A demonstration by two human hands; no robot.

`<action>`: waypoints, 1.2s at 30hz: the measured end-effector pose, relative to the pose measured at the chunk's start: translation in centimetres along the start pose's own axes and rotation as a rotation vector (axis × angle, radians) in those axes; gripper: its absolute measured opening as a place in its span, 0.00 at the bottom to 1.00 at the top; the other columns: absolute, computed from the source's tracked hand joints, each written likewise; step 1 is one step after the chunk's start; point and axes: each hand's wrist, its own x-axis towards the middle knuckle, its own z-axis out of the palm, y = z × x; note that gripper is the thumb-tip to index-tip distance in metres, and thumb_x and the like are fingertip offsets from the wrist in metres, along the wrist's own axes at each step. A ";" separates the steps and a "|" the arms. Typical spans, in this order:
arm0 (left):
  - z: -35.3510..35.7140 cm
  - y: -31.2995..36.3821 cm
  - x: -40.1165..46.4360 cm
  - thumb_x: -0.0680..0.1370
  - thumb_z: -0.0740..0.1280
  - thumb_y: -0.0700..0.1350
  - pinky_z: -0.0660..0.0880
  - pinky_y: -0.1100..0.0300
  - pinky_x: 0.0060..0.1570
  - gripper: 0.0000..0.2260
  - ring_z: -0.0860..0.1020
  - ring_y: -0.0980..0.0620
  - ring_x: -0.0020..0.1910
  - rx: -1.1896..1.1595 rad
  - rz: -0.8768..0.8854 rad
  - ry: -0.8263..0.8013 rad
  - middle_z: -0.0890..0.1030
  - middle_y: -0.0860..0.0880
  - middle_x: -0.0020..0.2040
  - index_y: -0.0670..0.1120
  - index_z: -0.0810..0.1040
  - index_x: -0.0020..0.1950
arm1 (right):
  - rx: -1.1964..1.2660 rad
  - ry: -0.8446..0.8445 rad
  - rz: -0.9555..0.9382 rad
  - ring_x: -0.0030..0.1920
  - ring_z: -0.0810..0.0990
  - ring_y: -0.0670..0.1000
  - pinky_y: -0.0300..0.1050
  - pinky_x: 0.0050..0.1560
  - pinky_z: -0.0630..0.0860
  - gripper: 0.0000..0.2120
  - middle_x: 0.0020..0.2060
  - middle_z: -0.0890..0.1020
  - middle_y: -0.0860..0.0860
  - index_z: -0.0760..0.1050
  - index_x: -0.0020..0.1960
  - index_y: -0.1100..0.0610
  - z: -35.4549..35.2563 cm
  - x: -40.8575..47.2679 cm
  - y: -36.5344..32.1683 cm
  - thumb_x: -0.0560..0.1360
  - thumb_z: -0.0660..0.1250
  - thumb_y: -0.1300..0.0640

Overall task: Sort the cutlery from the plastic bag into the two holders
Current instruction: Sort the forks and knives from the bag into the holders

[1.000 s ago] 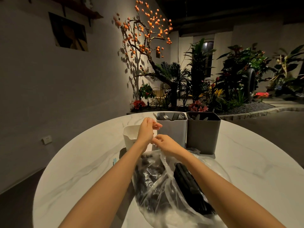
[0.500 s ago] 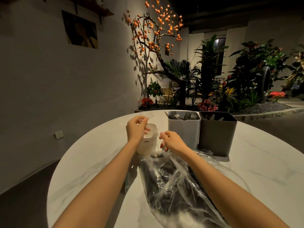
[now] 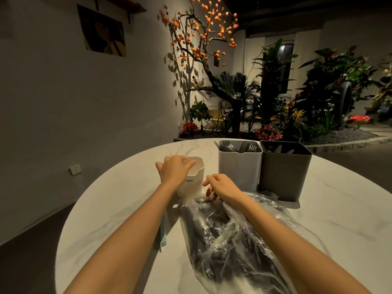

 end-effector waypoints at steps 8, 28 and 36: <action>-0.1 2.1 -1.3 0.81 0.61 0.53 0.68 0.52 0.57 0.14 0.76 0.50 0.52 -0.326 0.123 0.101 0.82 0.49 0.51 0.47 0.83 0.48 | 0.127 0.121 -0.057 0.27 0.73 0.48 0.38 0.28 0.67 0.12 0.32 0.80 0.52 0.76 0.50 0.61 -1.0 -0.8 -1.0 0.81 0.55 0.57; -0.2 9.2 -9.9 0.83 0.56 0.46 0.71 0.54 0.41 0.21 0.72 0.54 0.31 -0.575 0.306 -0.134 0.74 0.53 0.29 0.50 0.70 0.29 | 0.233 0.432 -0.147 0.32 0.74 0.48 0.41 0.33 0.70 0.11 0.34 0.77 0.52 0.72 0.40 0.56 -5.5 -8.7 -1.7 0.80 0.57 0.60; -0.5 10.3 -13.7 0.83 0.56 0.47 0.74 0.52 0.42 0.20 0.75 0.51 0.33 -0.586 0.352 -0.116 0.77 0.50 0.29 0.50 0.73 0.31 | 0.204 0.453 -0.122 0.29 0.73 0.49 0.40 0.29 0.70 0.12 0.30 0.76 0.53 0.72 0.40 0.59 -5.9 -12.5 0.0 0.80 0.55 0.63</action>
